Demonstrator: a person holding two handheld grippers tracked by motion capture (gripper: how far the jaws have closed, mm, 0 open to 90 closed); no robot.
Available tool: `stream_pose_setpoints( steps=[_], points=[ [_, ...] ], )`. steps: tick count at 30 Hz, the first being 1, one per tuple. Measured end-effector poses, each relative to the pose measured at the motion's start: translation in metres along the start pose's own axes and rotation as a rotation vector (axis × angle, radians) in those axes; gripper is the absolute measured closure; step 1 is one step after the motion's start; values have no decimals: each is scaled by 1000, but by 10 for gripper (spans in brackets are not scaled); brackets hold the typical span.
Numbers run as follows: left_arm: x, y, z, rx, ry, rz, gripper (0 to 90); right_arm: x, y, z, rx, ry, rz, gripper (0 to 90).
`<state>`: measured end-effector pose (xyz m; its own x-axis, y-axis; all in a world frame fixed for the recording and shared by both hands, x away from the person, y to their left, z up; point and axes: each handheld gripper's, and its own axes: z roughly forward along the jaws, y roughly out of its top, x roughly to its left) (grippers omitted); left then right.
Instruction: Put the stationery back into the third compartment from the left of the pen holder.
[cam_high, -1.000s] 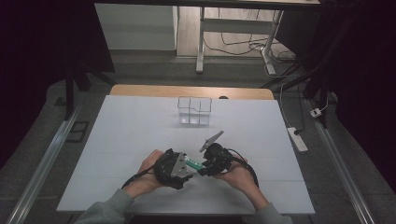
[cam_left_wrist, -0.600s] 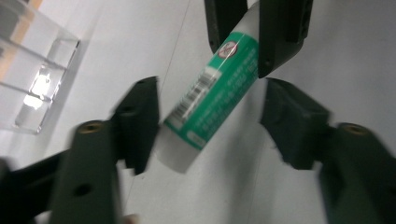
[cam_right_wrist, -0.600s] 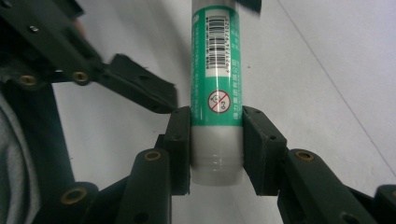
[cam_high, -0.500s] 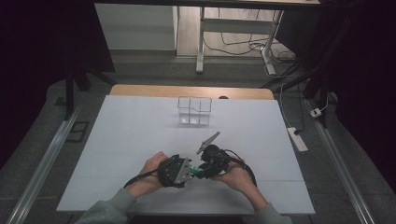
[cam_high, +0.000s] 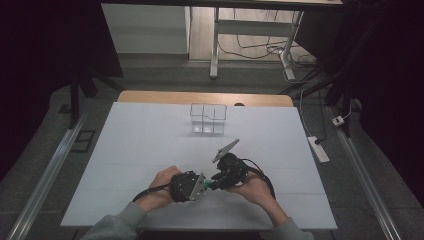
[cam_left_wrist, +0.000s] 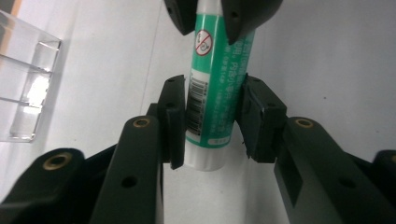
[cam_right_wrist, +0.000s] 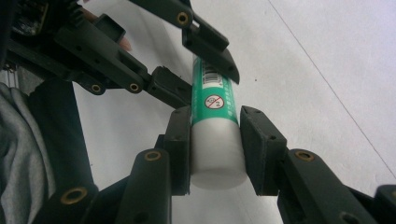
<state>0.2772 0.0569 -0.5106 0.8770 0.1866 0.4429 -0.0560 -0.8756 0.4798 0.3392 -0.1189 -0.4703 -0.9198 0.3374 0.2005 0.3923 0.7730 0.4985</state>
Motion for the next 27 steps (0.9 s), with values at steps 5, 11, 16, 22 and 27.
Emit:
stream_pose_setpoints(
  steps=[5, 11, 16, 22, 27],
  points=[
    [5, -4, -1, -20, -18, -60, 657, 2, 0, -3, -53, -41, -16, 595],
    [18, -15, -4, -57, -4, -185, 658, 0, -5, -19, -241, -114, 0, 418],
    [24, -20, -7, -75, 8, -234, 657, -3, -11, -28, -361, -163, 18, 384],
    [34, -28, -14, -145, 17, -358, 657, -6, -17, -35, -453, -186, 43, 374],
    [39, -32, -16, -174, 27, -406, 657, -7, -18, -38, -505, -199, 58, 365]
  ],
)
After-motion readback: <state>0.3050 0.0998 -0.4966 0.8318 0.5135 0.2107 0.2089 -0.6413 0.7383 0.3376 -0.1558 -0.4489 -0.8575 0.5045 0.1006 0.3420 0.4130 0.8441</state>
